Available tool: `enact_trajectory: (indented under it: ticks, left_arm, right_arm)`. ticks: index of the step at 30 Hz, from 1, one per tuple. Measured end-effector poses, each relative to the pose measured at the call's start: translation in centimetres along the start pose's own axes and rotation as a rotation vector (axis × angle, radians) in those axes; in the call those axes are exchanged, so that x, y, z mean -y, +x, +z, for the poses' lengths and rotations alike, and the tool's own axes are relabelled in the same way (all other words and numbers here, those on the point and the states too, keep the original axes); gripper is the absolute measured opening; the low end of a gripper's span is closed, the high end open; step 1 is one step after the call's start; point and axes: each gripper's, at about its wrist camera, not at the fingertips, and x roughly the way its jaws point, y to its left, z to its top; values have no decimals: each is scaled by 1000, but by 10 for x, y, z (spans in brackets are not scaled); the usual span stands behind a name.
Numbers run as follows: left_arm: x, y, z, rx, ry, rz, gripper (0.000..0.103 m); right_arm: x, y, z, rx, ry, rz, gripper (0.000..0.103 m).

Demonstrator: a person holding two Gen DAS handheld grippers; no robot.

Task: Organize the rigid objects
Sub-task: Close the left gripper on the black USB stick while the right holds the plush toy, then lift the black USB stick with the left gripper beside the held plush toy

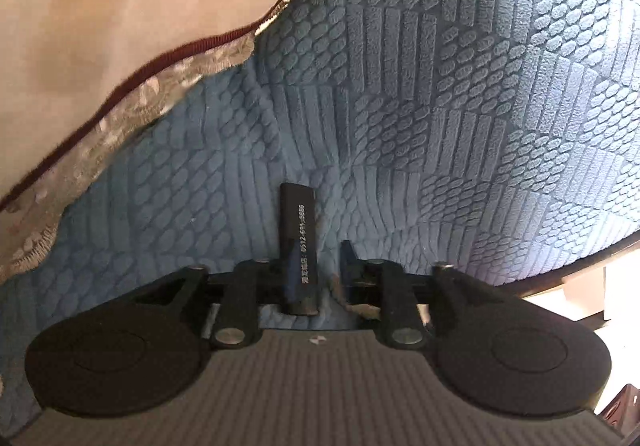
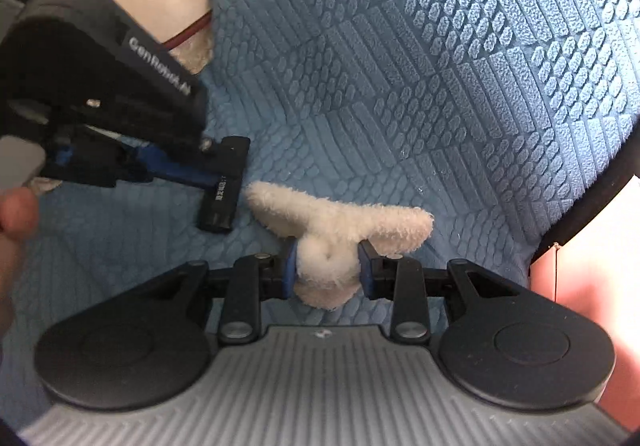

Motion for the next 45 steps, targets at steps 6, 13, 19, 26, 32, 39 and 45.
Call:
enact_trajectory:
  ticks: [6, 13, 19, 26, 32, 39, 45]
  left_arm:
    - [8, 2, -7, -10, 65, -2, 51]
    - [16, 5, -14, 0, 104, -29, 51]
    - [20, 1, -15, 7, 89, -182, 51]
    - [18, 12, -21, -3, 68, -144, 50]
    - [26, 6, -23, 46, 160, -28, 50]
    - [36, 21, -28, 57, 280, 41, 44]
    - [52, 37, -31, 51, 386, 99, 25]
  right_arm:
    - [1, 1, 1, -1, 9, 2, 34]
    - [-3, 1, -1, 6, -12, -11, 35]
    - [5, 1, -1, -4, 36, 7, 35]
    - [6, 1, -1, -7, 38, 8, 35]
    - [3, -1, -2, -4, 34, 0, 35]
    - [-6, -2, -5, 2, -24, -31, 35]
    - [-19, -7, -13, 14, -128, -75, 35]
